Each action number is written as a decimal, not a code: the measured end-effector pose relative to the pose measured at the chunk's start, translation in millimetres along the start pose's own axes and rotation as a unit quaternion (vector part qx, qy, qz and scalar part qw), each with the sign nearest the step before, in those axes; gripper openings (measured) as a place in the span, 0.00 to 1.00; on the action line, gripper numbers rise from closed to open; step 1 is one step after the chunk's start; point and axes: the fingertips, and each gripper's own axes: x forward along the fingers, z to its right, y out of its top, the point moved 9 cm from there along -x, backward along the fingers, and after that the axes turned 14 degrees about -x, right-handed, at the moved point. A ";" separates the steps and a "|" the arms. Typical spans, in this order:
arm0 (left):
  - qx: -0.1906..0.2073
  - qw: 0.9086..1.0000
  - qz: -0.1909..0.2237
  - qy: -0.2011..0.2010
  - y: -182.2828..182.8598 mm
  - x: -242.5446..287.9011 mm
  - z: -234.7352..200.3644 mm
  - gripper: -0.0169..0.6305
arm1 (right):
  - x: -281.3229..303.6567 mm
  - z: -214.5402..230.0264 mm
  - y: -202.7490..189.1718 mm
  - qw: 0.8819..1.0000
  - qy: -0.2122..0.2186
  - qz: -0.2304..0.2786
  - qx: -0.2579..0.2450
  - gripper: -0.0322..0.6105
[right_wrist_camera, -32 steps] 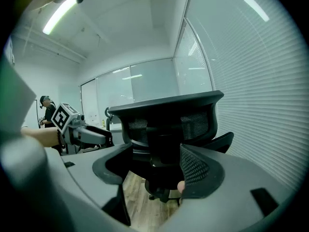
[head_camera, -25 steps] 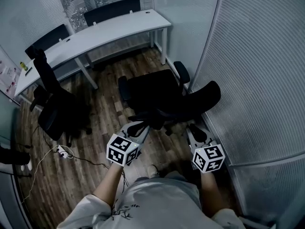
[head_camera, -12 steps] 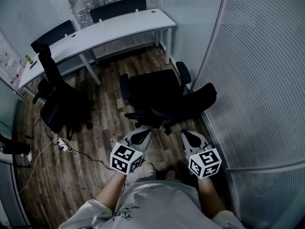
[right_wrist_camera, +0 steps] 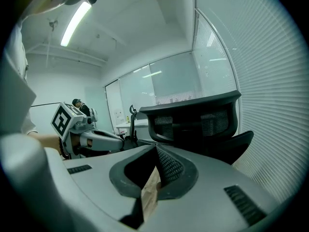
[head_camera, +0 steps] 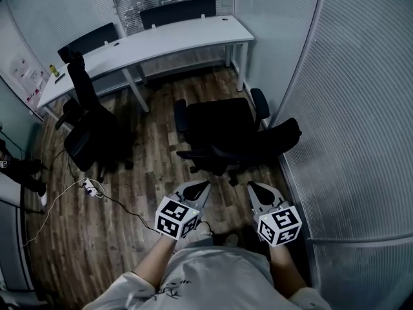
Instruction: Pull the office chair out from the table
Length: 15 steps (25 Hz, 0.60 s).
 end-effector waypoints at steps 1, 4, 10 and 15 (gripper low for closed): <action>0.001 1.000 0.000 0.003 -1.0 -1.3 -0.3 0.04 | 0.4 -0.6 0.2 1.000 0.002 0.001 0.001 0.06; -0.001 1.000 -0.001 0.009 -1.7 -1.9 0.7 0.04 | 0.4 0.7 1.7 1.000 0.006 0.003 0.001 0.06; 0.006 1.000 -0.003 0.004 -2.6 2.7 6.3 0.04 | -2.5 0.9 -3.7 1.000 0.006 0.002 0.001 0.06; 0.010 1.000 -0.006 0.000 1.9 5.5 6.4 0.04 | -1.4 1.4 -2.6 1.000 0.007 -0.001 0.001 0.06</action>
